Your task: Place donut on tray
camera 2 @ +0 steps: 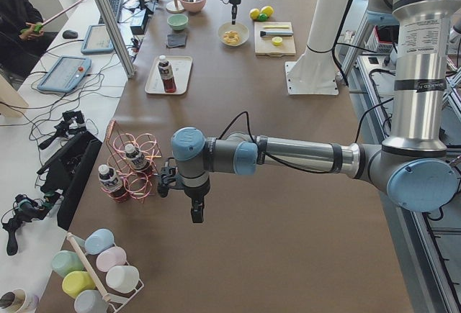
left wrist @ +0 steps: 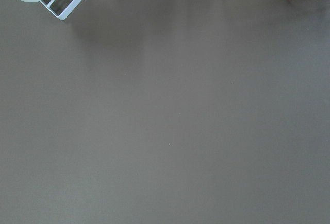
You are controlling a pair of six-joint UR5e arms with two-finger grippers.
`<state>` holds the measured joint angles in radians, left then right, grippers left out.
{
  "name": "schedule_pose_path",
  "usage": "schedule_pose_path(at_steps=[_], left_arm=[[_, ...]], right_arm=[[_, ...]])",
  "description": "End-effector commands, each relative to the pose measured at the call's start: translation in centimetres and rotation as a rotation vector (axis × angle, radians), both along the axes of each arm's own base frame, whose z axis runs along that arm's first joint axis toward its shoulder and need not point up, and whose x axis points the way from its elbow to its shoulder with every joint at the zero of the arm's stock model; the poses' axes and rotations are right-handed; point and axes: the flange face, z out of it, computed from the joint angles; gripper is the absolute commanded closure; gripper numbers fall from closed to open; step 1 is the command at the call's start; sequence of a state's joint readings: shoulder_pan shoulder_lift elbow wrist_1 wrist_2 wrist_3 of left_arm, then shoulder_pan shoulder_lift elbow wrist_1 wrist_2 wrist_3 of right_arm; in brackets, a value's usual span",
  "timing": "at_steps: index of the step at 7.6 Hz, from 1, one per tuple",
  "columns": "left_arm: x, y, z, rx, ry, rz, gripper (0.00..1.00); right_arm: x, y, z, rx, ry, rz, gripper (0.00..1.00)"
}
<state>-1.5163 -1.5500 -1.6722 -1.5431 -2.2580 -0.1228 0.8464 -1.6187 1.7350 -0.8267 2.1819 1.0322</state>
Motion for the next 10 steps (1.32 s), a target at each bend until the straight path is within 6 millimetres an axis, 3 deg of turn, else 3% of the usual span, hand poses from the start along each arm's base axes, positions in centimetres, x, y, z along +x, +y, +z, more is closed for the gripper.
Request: schedule_pose_path(at_steps=[1,2,3,4,6,7,10], left_arm=[[-0.1,0.0,-0.3,0.006,0.000,-0.002,0.02],[-0.1,-0.1,-0.3,0.006,0.000,-0.003,0.02],[-0.1,-0.1,-0.4,0.008,0.000,-0.003,0.02],[-0.1,-0.3,-0.6,0.011,0.001,-0.003,0.02],[-0.1,-0.7,-0.9,0.016,0.001,-0.005,0.02],[-0.1,-0.5,-0.8,0.014,0.001,-0.005,0.02],[-0.1,-0.3,-0.6,0.009,0.001,-0.006,0.02]], right_arm=[[6.1,-2.3,-1.6,-0.047,-0.124,0.001,1.00],[6.9,-3.3,-2.2,-0.043,-0.139,0.018,1.00],[6.1,-4.9,-3.4,-0.028,-0.151,0.018,1.00],[4.2,-8.1,-5.4,-0.059,-0.174,0.048,1.00],[-1.9,-16.6,-11.1,-0.148,-0.215,0.111,1.00],[-4.1,-19.6,-12.8,-0.171,-0.207,0.153,1.00],[-13.7,-24.6,-20.6,-0.294,-0.205,0.328,1.00]])
